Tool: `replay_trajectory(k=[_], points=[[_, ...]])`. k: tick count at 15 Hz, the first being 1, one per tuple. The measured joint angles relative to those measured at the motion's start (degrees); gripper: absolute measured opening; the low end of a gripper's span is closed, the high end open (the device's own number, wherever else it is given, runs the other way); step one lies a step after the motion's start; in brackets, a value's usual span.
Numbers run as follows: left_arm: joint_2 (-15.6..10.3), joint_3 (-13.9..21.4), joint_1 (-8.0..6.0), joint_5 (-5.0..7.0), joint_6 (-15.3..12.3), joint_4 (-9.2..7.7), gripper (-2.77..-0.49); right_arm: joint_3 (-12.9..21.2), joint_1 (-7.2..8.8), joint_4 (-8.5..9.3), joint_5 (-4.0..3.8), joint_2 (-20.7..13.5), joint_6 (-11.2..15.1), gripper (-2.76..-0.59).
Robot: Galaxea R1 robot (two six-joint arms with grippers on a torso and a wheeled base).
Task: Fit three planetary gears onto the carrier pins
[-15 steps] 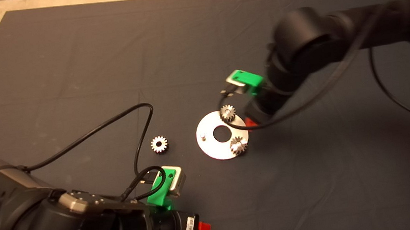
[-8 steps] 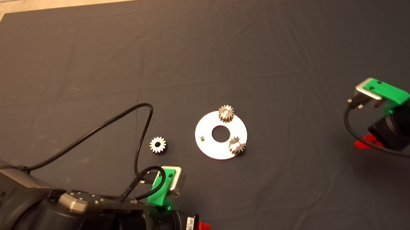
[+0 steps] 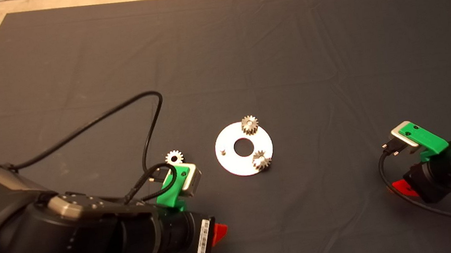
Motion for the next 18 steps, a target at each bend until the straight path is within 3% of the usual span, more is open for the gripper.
replay_trajectory(k=[3, 5, 6, 10, 14, 16, 18], points=[[-0.9, 0.0, -1.13, -0.05, 6.6, 0.00, -1.18, 0.4, -0.27, -0.05, -0.06, -0.6, 0.0, -1.60], [-4.1, 0.0, -1.57, -0.05, 11.5, 1.00, -1.18, 0.6, -0.32, -0.09, -0.01, -0.8, 0.0, -1.60], [-5.9, 0.0, -1.71, -0.05, 13.3, 2.70, -1.18, 0.6, -0.32, -0.13, -0.04, -1.0, 0.0, -1.60], [-10.4, 0.0, -1.21, 0.00, 21.5, 12.80, -1.18, 0.7, -0.32, -0.13, -0.01, -2.6, 0.0, -1.60], [-11.6, -0.3, 5.51, -0.05, 24.9, 23.00, -1.18, 0.7, -0.32, -0.16, -0.04, -5.1, -0.3, -1.60], [-11.8, -0.9, 8.30, -0.04, 26.0, 25.49, -1.18, 0.7, -0.32, -0.16, 0.02, -6.5, -1.3, -1.60], [-11.8, -2.0, 9.64, -0.02, 27.4, 27.45, -1.18, 0.7, -0.32, -0.16, 0.05, -9.0, -2.6, -1.60]])
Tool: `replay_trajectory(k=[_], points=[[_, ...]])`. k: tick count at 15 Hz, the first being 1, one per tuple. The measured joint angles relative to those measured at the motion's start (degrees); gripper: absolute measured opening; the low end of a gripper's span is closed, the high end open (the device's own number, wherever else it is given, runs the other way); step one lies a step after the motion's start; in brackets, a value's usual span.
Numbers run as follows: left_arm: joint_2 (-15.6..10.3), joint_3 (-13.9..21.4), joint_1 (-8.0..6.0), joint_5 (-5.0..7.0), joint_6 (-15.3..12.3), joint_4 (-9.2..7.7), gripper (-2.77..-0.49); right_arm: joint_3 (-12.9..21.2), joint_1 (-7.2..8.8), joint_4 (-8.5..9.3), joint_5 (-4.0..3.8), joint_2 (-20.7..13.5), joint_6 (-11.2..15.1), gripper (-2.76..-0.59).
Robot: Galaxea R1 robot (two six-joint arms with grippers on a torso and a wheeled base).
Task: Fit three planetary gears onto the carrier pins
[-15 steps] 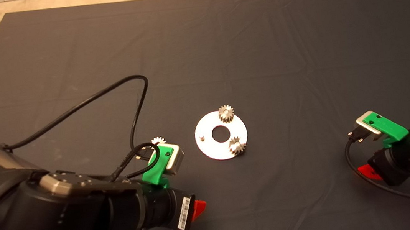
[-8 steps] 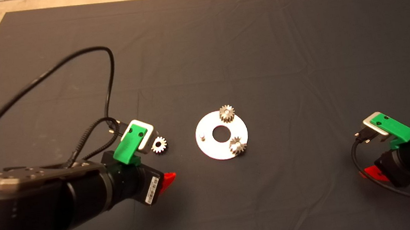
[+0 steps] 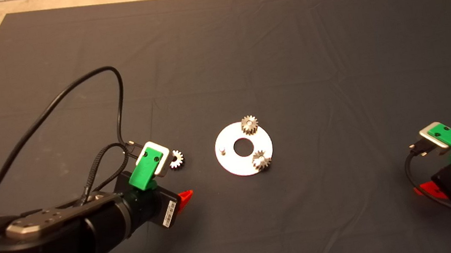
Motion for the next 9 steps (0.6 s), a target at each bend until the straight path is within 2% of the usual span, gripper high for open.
replay_trajectory(k=[3, 5, 9], points=[[0.1, -2.5, 1.07, 0.02, 2.1, 1.20, -1.18, 0.0, 0.00, 0.00, 0.44, -4.6, -2.9, -1.60], [1.0, -4.1, 1.33, -0.02, 3.7, 1.54, -1.18, 0.0, 0.00, 0.02, 0.85, -4.9, -4.2, -1.60], [2.1, -6.2, 1.74, -0.02, 5.7, 2.05, -1.18, 0.1, 0.02, 0.00, 1.73, -4.9, -4.2, -1.60]])
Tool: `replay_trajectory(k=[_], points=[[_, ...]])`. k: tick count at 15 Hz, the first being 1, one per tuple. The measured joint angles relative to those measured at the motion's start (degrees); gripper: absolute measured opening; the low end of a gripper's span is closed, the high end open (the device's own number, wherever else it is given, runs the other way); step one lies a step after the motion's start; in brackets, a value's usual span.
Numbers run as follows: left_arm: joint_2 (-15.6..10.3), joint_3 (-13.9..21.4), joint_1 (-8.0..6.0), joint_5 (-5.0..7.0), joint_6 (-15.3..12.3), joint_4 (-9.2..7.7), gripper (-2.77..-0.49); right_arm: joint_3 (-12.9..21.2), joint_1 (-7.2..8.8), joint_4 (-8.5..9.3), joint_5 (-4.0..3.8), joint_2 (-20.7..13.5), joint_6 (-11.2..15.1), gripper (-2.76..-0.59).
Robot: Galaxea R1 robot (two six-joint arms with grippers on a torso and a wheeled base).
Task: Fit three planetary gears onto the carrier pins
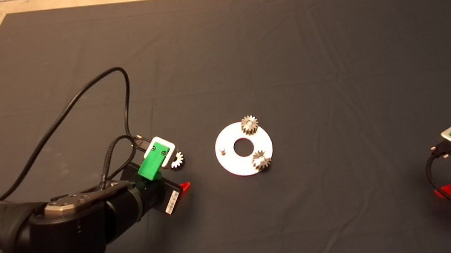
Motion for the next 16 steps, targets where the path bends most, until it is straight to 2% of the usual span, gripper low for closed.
replay_trajectory(k=[1, 2, 6, 10, 16], points=[[0.3, -0.3, 0.00, 0.00, 0.5, 0.02, -1.18, 0.0, 0.00, 0.00, 1.16, 0.0, 0.0, -1.60], [0.4, -0.5, 0.00, -0.02, 1.0, 0.02, -1.18, 0.0, -0.02, 0.02, 1.73, 0.0, 0.0, -1.60], [0.4, -1.7, 0.00, 0.00, 3.3, 0.06, -1.18, 0.0, 0.00, 0.05, 3.29, 0.2, 0.0, -1.60], [0.8, -3.9, 0.00, -0.02, 5.2, 0.09, -1.18, 0.0, -0.02, 0.05, 3.45, 0.1, -0.1, -1.60], [1.0, -5.5, -0.01, -0.04, 5.7, 0.13, -1.18, 0.0, -0.02, 0.05, 3.48, -0.1, -0.4, -1.60]])
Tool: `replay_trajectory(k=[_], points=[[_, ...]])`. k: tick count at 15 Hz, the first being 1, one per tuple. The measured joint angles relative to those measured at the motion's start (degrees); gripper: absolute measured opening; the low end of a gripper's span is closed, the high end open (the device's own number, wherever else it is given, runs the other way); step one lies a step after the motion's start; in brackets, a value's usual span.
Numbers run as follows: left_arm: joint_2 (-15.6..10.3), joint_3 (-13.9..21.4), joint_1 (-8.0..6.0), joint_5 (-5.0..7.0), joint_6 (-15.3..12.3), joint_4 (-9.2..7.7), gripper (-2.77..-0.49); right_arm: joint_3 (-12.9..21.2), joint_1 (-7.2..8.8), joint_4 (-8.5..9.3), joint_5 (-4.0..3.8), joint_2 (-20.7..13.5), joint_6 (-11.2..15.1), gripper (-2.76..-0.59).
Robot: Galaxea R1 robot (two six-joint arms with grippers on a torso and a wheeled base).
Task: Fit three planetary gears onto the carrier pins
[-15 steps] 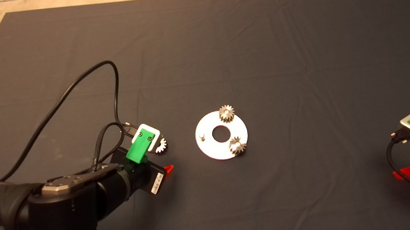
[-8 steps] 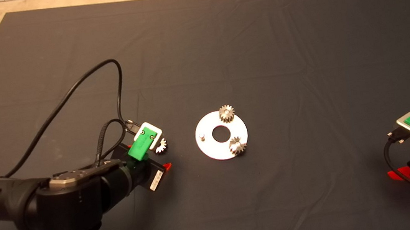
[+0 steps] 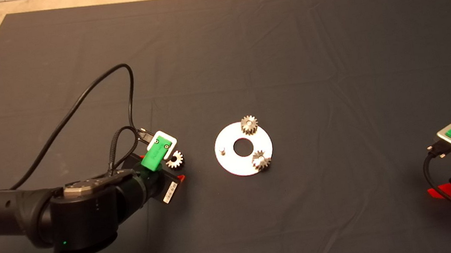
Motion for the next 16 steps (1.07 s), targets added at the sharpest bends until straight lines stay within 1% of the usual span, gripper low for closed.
replay_trajectory(k=[4, 9, 12, 16], points=[[0.3, -1.4, 0.01, 0.04, 0.1, 0.02, -1.18, 0.0, 0.00, 0.00, -0.02, -0.1, 0.0, -1.60], [1.6, -4.2, 0.01, 0.09, 0.2, 0.04, -1.18, 0.0, 0.00, 0.02, -0.05, -1.4, -0.2, -1.60], [3.1, -5.7, 0.01, -0.01, 0.2, 0.04, -1.18, 0.0, 0.00, 0.00, 0.00, -1.5, -0.7, -1.60], [3.6, -7.2, 0.11, 0.04, 0.2, 0.06, -1.18, 0.0, 0.00, 0.00, 0.00, -1.7, -0.8, -1.60]])
